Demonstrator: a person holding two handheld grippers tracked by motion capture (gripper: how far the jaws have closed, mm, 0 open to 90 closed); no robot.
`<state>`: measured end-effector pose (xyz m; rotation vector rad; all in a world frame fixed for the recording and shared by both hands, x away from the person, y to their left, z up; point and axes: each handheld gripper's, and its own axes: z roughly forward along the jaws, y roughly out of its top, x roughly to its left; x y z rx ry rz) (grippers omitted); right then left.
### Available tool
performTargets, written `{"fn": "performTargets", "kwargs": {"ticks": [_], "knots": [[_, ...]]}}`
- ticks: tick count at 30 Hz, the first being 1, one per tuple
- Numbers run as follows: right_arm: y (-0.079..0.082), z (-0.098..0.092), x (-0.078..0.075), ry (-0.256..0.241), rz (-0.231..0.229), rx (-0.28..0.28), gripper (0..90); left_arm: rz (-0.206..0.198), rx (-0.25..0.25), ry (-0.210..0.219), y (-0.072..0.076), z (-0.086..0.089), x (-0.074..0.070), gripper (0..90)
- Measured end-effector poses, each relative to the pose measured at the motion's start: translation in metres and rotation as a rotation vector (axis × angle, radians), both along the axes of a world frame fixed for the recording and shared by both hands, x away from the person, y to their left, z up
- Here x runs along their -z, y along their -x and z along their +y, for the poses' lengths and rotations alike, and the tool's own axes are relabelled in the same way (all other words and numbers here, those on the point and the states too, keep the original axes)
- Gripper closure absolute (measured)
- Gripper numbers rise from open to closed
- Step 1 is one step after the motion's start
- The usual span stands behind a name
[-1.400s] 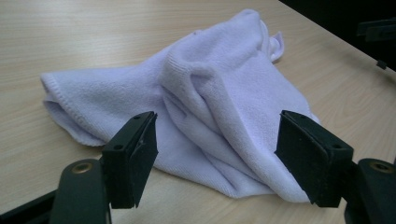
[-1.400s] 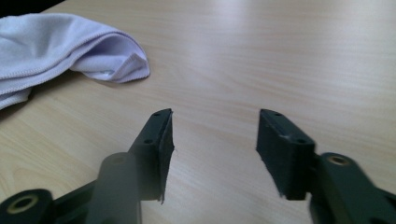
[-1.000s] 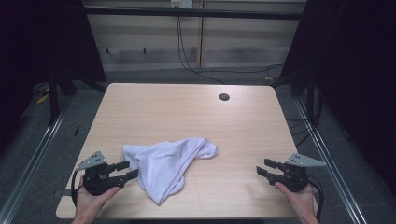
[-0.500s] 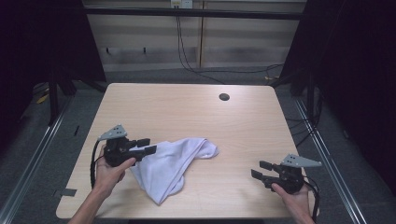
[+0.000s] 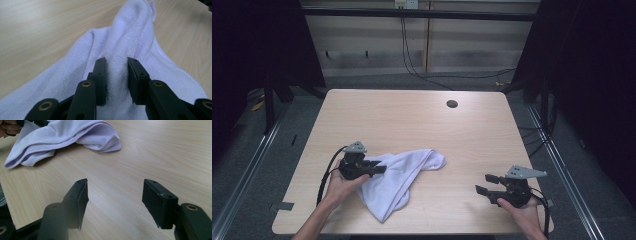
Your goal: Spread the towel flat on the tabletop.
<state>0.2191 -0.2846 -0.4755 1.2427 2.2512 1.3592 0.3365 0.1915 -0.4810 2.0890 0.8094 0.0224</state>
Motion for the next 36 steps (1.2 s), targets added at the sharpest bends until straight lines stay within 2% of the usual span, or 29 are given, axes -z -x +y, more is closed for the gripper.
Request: {"fn": "performTargets", "kwargs": {"ticks": [2,3,4,6,11,15,16,17,19,20,21,22,23,25,26,27,31,34,36], "knots": [[-0.002,0.003,0.001,0.011,0.011,-0.001,37.8,0.030,0.002,0.023,0.013,-0.003,0.003,71.1],[-0.002,0.003,0.001,0.011,0.011,-0.001,37.8,0.030,0.002,0.023,0.013,-0.003,0.003,71.3],[-0.004,0.007,0.002,0.012,0.022,-0.008,38.6,0.023,-0.002,0.020,0.024,-0.008,0.004,71.3],[-0.005,0.010,0.002,0.018,0.021,-0.017,39.1,0.024,-0.001,0.018,0.029,-0.012,0.003,71.2],[-0.011,0.036,0.002,0.027,0.021,-0.075,45.9,0.045,0.032,0.020,0.045,-0.029,0.001,69.7],[-0.017,0.050,0.003,0.029,0.023,-0.101,46.7,0.025,0.060,-0.014,0.047,-0.033,-0.004,67.9],[-0.022,0.060,0.005,0.030,0.027,-0.132,48.5,0.018,0.065,-0.003,0.045,-0.031,-0.007,64.8],[-0.022,0.060,0.005,0.030,0.027,-0.132,48.5,0.018,0.065,-0.003,0.045,-0.031,-0.007,62.4],[-0.026,0.068,0.006,0.026,0.036,-0.160,51.4,0.014,0.073,0.031,0.042,-0.030,-0.012,60.5],[-0.030,0.076,0.007,0.018,0.038,-0.180,56.5,-0.005,0.064,0.048,0.038,-0.034,-0.020,57.5],[-0.030,0.076,0.007,0.018,0.038,-0.180,56.5,-0.005,0.064,0.048,0.038,-0.034,-0.020,58.5],[-0.037,0.088,0.009,0.042,0.049,-0.202,57.7,-0.028,0.095,0.077,0.035,-0.040,-0.029,62.4],[-0.037,0.088,0.009,0.042,0.049,-0.202,57.7,-0.028,0.095,0.077,0.035,-0.040,-0.029,65.3],[-0.041,0.097,0.009,0.060,0.048,-0.226,61.2,-0.077,0.135,0.092,0.033,-0.051,-0.039,66.5],[-0.045,0.105,0.010,0.046,0.060,-0.253,63.4,-0.095,0.160,0.095,0.032,-0.061,-0.042,69.7],[-0.047,0.110,0.011,0.044,0.072,-0.265,63.9,-0.088,0.173,0.100,0.032,-0.066,-0.041,69.8],[-0.048,0.121,0.019,0.069,0.088,-0.305,62.3,-0.087,0.201,0.071,0.033,-0.076,-0.031,65.9],[-0.048,0.123,0.021,0.098,0.092,-0.308,61.7,-0.087,0.218,0.005,0.035,-0.084,-0.018,65.2],[-0.047,0.122,0.023,0.097,0.096,-0.303,59.7,-0.093,0.218,-0.021,0.035,-0.084,-0.014,65.0]]}}
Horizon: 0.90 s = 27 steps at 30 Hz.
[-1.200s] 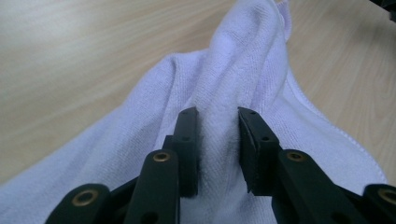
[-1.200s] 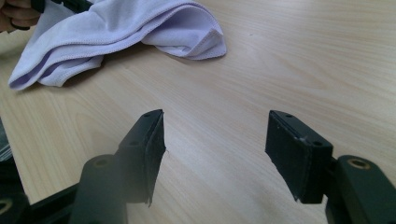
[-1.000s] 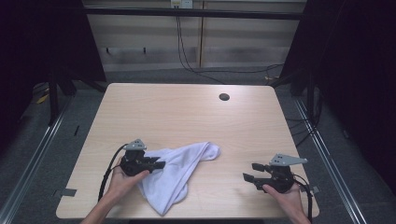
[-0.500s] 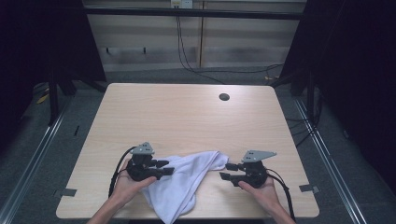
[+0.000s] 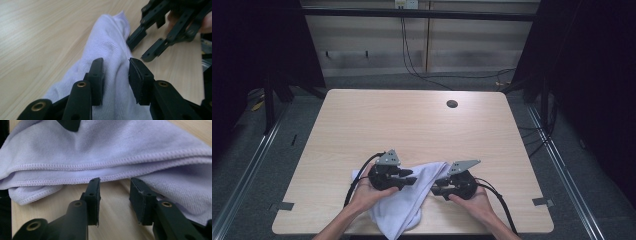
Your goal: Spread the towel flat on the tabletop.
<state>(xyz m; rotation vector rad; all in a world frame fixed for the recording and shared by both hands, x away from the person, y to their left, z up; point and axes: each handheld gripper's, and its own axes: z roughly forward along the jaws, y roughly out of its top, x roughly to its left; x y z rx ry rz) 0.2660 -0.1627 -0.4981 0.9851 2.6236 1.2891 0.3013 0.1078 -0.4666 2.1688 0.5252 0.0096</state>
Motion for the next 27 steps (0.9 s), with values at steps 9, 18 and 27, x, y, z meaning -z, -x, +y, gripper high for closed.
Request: {"fn": "performTargets", "kwargs": {"ticks": [9,18,27], "knots": [[-0.003,0.008,0.004,-0.030,-0.006,-0.013,51.5,0.093,-0.008,0.064,-0.007,0.009,0.008,82.2],[-0.006,0.017,0.000,-0.062,-0.073,-0.007,83.3,0.102,0.007,0.127,-0.006,0.013,0.005,77.2],[-0.008,-0.003,-0.026,-0.160,-0.108,0.039,89.2,0.092,-0.047,0.237,-0.010,0.035,-0.015,84.7]]}}
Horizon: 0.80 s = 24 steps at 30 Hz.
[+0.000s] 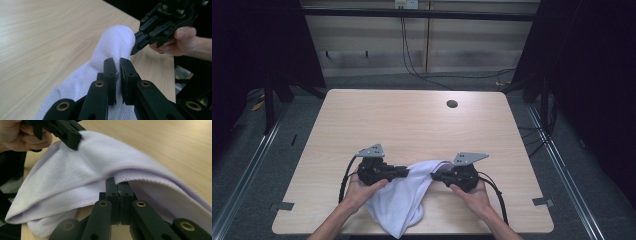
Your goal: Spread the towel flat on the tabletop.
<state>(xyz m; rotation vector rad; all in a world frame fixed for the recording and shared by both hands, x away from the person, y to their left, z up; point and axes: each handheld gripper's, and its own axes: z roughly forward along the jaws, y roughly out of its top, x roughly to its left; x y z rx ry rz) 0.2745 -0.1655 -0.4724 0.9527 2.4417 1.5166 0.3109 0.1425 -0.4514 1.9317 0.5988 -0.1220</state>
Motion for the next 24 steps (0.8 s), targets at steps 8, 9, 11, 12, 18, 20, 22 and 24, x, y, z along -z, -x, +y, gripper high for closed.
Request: {"fn": "performTargets", "kwargs": {"ticks": [8,9,11,12,18,20,22,24], "knots": [[-0.008,-0.033,-0.018,-0.016,-0.014,0.128,89.5,-0.040,-0.179,0.087,-0.009,0.051,-0.023,85.2],[-0.008,-0.033,-0.018,-0.016,-0.014,0.128,89.5,-0.040,-0.179,0.087,-0.009,0.051,-0.023,85.2],[-0.012,-0.051,-0.029,-0.036,-0.021,0.171,89.5,-0.052,-0.227,0.125,-0.010,0.067,-0.031,85.3],[-0.012,-0.051,-0.029,-0.036,-0.021,0.171,89.5,-0.052,-0.227,0.125,-0.010,0.067,-0.031,85.3],[-0.021,-0.084,-0.054,-0.079,0.008,0.259,89.6,-0.082,-0.289,0.169,-0.007,0.091,-0.045,85.5],[-0.022,-0.092,-0.062,-0.080,-0.003,0.287,89.7,-0.089,-0.314,0.187,-0.006,0.099,-0.052,85.7],[-0.023,-0.099,-0.067,-0.082,-0.007,0.305,89.7,-0.111,-0.335,0.198,-0.005,0.109,-0.060,85.7],[-0.020,-0.113,-0.076,-0.086,-0.019,0.342,89.7,-0.119,-0.358,0.214,-0.004,0.117,-0.065,85.7]]}}
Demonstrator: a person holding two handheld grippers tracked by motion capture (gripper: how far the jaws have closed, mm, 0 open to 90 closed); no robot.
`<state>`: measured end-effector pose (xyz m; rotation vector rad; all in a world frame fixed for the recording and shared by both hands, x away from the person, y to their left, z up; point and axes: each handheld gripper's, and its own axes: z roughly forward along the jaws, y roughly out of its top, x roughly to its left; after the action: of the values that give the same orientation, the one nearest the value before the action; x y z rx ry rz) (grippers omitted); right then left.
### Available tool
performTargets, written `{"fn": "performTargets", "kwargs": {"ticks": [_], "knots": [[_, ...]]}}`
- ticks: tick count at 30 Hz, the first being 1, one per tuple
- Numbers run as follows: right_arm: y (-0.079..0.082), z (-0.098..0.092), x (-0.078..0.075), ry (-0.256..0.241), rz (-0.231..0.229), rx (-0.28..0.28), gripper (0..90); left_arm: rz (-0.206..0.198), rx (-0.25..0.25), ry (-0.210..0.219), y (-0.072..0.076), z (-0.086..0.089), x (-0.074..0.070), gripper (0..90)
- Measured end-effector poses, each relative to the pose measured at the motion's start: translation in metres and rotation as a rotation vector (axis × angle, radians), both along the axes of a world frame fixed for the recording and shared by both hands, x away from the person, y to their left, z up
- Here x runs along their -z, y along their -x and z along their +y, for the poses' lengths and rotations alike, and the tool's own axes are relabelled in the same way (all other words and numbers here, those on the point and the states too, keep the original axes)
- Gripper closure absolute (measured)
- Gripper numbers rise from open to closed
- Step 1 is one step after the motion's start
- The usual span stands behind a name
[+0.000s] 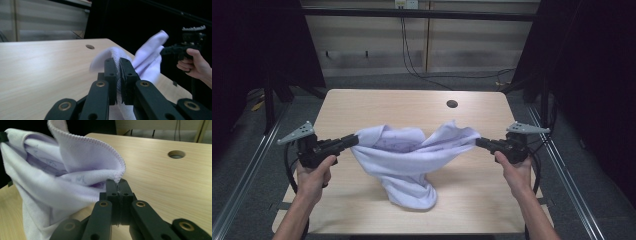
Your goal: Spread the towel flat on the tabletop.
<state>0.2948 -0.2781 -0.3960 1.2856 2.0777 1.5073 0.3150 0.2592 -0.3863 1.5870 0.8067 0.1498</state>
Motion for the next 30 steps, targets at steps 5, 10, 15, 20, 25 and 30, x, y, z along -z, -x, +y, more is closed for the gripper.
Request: {"fn": "performTargets", "kwargs": {"ticks": [5,10,15,20,25,30], "knots": [[0.005,-0.014,-0.015,-0.031,-0.028,0.005,89.7,-0.017,-0.030,0.028,-0.001,0.011,-0.010,85.7],[0.002,-0.016,-0.035,-0.040,-0.026,-0.003,89.7,-0.069,-0.061,0.037,-0.008,0.003,-0.032,85.7],[-0.019,-0.018,-0.054,-0.100,-0.033,0.014,89.6,-0.106,-0.106,0.015,-0.024,0.000,-0.054,85.5],[-0.044,-0.016,-0.074,-0.145,-0.018,0.034,89.6,-0.120,-0.150,0.012,-0.049,0.002,-0.077,85.4],[-0.081,-0.011,-0.103,-0.152,-0.018,0.064,89.5,-0.148,-0.191,0.049,-0.063,0.001,-0.097,85.4],[-0.103,-0.012,-0.112,-0.172,-0.046,0.094,89.5,-0.194,-0.196,0.027,-0.060,-0.004,-0.107,85.4]]}}
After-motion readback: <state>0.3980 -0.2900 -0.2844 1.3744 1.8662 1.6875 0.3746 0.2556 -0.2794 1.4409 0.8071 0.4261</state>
